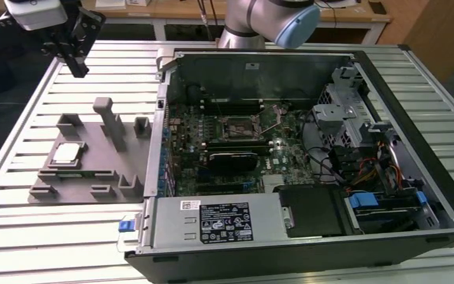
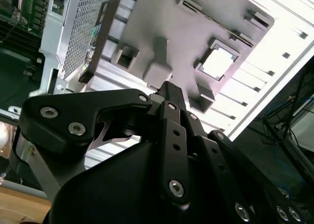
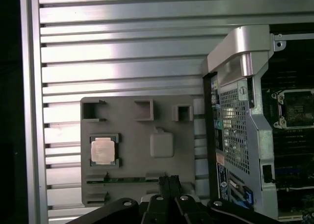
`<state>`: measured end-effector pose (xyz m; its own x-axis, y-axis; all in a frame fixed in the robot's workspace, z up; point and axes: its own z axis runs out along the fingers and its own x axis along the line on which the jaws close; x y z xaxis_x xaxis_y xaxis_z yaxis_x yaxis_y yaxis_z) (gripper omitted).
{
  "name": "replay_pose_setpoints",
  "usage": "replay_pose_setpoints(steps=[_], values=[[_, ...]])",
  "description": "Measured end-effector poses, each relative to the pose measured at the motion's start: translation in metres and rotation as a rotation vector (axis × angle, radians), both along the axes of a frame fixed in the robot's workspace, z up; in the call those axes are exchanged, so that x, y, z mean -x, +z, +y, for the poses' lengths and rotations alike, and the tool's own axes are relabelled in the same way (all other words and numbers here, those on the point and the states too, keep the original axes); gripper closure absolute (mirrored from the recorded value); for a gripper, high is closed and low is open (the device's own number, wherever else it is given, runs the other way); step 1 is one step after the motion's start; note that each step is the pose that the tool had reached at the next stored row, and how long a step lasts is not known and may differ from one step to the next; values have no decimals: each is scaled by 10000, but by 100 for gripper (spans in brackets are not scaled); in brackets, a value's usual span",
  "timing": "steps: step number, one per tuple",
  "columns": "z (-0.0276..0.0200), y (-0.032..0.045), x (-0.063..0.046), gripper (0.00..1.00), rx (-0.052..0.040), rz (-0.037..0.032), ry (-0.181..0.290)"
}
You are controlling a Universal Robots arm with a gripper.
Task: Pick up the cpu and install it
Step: 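Reach for the cpu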
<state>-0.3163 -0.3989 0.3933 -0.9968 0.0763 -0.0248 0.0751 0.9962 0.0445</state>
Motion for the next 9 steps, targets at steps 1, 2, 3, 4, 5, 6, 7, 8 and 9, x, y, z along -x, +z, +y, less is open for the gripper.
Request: replay_pose_setpoints(steps=[1, 2, 3, 4, 5, 6, 7, 8, 9], values=[[0, 0, 22, 89, 0, 0, 0], [0, 1, 43, 89, 1, 1, 0], [0, 0, 64, 89, 1, 0, 0], [0, 1, 85, 89, 1, 1, 1], [0, 0, 106, 89, 0, 0, 0], [0, 0, 128, 89, 0, 0, 0], [0, 0, 148, 89, 0, 0, 1], [0, 0, 169, 89, 0, -1, 1], [0, 0, 192, 89, 0, 0, 0]])
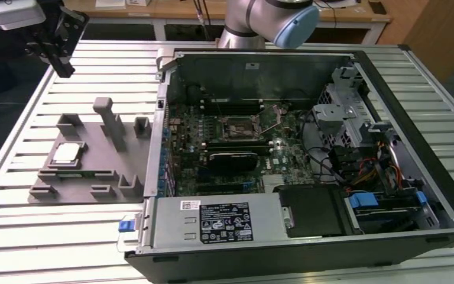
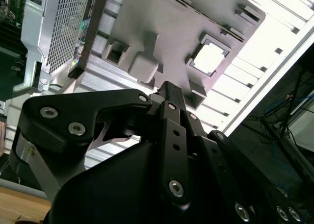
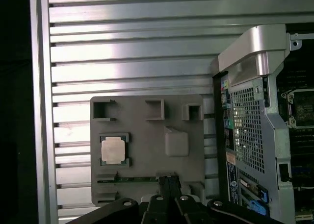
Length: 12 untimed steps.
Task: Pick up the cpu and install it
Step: 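Reach for the cpu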
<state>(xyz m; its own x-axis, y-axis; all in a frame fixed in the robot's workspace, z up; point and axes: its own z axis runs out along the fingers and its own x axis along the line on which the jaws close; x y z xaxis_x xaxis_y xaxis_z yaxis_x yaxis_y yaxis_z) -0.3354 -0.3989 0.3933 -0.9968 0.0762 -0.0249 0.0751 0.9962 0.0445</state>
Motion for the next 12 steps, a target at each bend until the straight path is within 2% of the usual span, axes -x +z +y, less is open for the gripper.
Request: replay_pose_setpoints(steps=[5, 9, 12], values=[[0, -8, 85, 89, 0, 0, 0], [0, -45, 142, 89, -3, 1, -1], [0, -72, 187, 89, -46, 0, 0]])
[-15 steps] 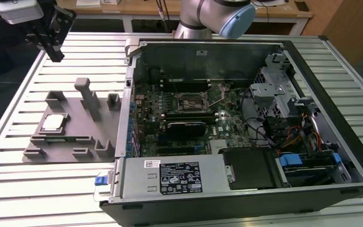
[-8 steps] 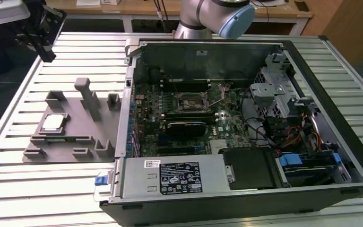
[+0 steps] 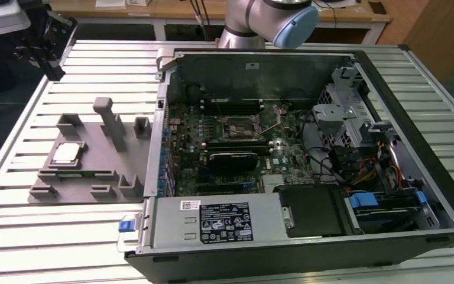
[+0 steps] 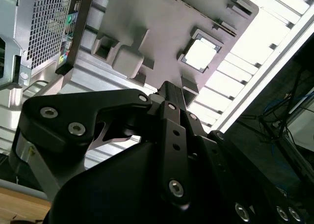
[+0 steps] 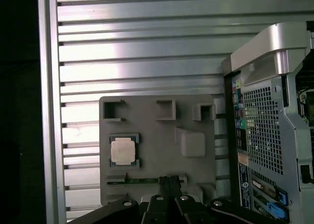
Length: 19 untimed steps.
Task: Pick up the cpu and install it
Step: 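Reach for the cpu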
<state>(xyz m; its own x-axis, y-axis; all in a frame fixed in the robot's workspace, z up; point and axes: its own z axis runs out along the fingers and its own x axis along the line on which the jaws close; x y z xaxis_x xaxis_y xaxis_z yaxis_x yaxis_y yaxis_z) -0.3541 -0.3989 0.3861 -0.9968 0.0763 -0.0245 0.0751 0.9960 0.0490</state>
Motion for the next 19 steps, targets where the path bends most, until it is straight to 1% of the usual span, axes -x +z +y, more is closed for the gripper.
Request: replay_pose_setpoints(steps=[8, 15, 19], values=[[0, -55, 88, 89, -100, -1, 1], [0, -120, 108, 89, -292, 0, 17], [-1, -152, 121, 89, -365, 1, 24]])
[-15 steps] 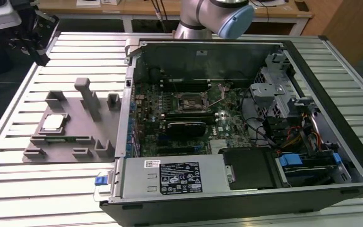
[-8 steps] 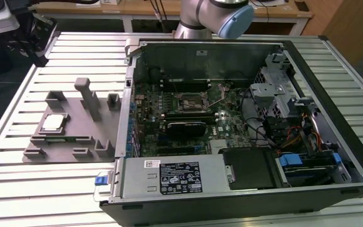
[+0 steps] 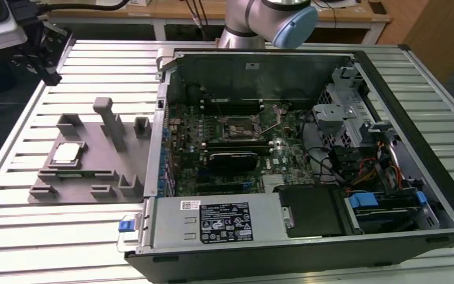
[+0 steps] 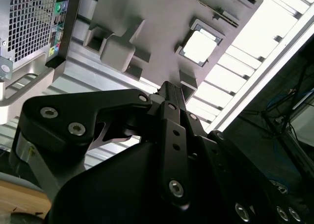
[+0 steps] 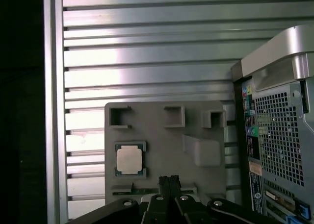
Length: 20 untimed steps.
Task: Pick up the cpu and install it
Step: 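Reach for the cpu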
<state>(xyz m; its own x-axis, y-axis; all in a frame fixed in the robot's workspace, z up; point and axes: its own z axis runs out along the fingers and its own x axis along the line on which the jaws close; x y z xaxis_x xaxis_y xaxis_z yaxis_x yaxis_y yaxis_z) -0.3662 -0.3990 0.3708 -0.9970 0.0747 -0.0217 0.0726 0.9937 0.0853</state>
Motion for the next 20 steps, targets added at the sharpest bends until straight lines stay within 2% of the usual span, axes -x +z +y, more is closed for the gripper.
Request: replay_pose_setpoints(steps=[20], values=[[0, -136, 55, 89, -208, 0, 25]])
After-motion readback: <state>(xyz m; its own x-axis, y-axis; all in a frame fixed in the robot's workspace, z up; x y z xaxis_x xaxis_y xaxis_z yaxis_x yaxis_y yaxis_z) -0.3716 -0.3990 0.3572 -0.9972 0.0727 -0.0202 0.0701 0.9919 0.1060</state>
